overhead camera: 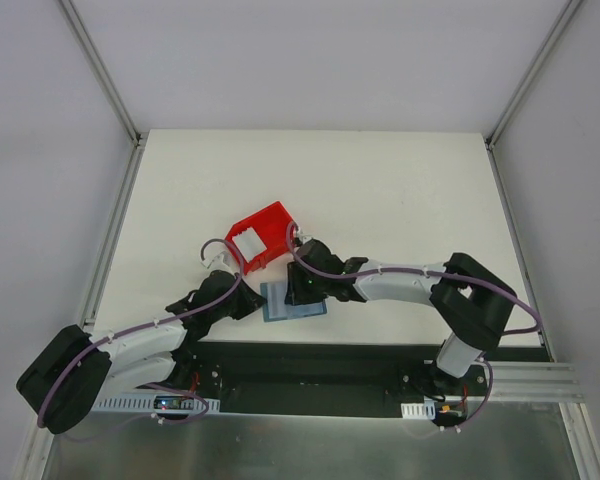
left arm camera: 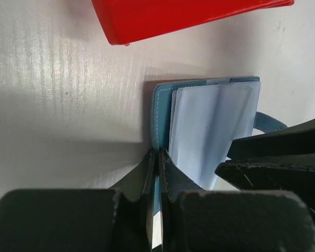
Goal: Put the credit cards into the card holder
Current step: Turn over the card slot in the card holder.
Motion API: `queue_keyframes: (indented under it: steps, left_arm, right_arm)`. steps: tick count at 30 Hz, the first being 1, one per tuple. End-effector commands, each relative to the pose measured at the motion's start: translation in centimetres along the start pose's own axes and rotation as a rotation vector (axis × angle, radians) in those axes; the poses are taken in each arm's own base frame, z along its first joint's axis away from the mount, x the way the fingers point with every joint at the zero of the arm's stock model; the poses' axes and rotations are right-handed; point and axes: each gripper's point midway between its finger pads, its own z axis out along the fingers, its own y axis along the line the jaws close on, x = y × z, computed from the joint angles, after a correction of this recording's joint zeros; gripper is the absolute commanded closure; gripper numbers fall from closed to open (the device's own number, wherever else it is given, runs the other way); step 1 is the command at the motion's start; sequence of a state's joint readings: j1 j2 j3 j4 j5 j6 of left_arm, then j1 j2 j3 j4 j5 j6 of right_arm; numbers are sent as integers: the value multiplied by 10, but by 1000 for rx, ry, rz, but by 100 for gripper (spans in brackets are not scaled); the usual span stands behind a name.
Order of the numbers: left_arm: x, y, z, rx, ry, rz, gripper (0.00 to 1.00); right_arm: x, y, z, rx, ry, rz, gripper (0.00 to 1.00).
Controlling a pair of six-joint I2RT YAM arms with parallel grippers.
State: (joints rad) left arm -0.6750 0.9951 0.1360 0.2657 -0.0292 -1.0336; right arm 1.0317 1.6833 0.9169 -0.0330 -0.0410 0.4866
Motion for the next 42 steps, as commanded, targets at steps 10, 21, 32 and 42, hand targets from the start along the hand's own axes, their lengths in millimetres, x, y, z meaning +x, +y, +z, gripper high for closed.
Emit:
queue_keyframes:
  steps: [10, 21, 32, 42]
  left_arm:
    - [31, 66, -7, -232, 100, 47, 100]
    - [32, 72, -7, -249, 96, 32, 100]
    - [31, 68, -7, -233, 94, 38, 100]
    - [32, 68, -7, -231, 99, 42, 100]
  right_arm:
    - [-16, 76, -1, -318, 17, -74, 60]
    - [-39, 47, -38, -138, -148, -91, 58]
    - [-17, -28, -40, 110, -127, 13, 55]
    - [0, -35, -16, 134, -36, 24, 58]
